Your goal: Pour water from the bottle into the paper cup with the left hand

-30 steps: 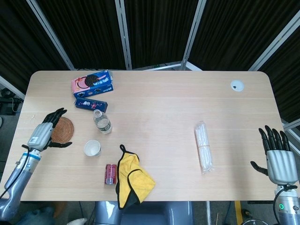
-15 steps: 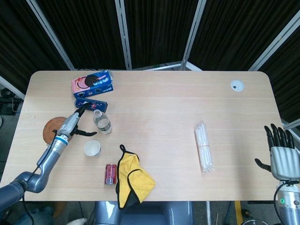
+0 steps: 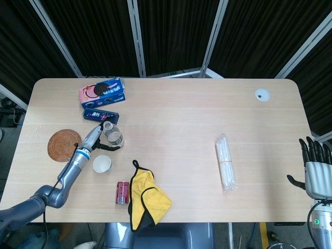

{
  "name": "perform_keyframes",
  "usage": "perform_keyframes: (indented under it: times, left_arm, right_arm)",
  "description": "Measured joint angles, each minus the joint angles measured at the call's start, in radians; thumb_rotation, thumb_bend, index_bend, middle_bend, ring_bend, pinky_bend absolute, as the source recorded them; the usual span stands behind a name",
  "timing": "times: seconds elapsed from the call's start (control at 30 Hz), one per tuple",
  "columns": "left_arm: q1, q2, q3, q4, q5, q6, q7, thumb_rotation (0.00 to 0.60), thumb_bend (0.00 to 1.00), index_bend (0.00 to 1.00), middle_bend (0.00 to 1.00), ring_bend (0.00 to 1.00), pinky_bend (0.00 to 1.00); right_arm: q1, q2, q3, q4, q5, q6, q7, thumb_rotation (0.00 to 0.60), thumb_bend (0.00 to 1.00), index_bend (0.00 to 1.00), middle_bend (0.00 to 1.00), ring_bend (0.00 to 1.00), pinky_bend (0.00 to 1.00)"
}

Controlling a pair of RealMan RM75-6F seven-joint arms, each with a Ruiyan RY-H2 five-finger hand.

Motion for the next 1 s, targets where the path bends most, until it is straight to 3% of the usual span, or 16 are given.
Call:
perform_keyframes:
  times: [0.17, 0.27, 0.47, 0.7, 1.0]
  left_arm:
    - [-0.009, -0.029, -0.005, 0.027, -0.001, 0.000, -0.061, 0.600, 0.14, 0.12, 0.03, 0.00, 0.08]
    - [-0.015, -0.041, -0.008, 0.040, -0.005, -0.012, -0.095, 0.600, 0.23, 0.21, 0.12, 0.01, 0.09]
    - [-0.028, -0.070, -0.012, 0.085, -0.007, -0.022, -0.148, 0.600, 0.44, 0.47, 0.36, 0.17, 0.20]
    - [-0.036, -0.091, -0.014, 0.115, 0.000, -0.004, -0.191, 0.600, 0.48, 0.57, 0.44, 0.24, 0.30]
    - [-0.036, -0.042, -0.022, 0.053, 0.006, 0.019, -0.200, 0.600, 0.48, 0.59, 0.45, 0.25, 0.32]
  right_arm:
    - [0.004, -0.001, 0.001, 0.005, 0.006, -0.008, 0.003, 0.600, 0.00, 0.00, 0.00, 0.00, 0.00]
    - [0.006, -0.002, 0.001, 0.008, 0.010, -0.013, 0.002, 0.600, 0.00, 0.00, 0.00, 0.00, 0.00]
    - [0.009, -0.005, 0.002, 0.013, 0.019, -0.019, 0.000, 0.600, 0.00, 0.00, 0.00, 0.00, 0.00]
    - [0.013, -0.007, 0.002, 0.019, 0.025, -0.025, -0.001, 0.600, 0.00, 0.00, 0.00, 0.00, 0.00]
    - [0.015, -0.005, -0.001, 0.018, 0.027, -0.030, 0.004, 0.600, 0.00, 0.00, 0.00, 0.00, 0.00]
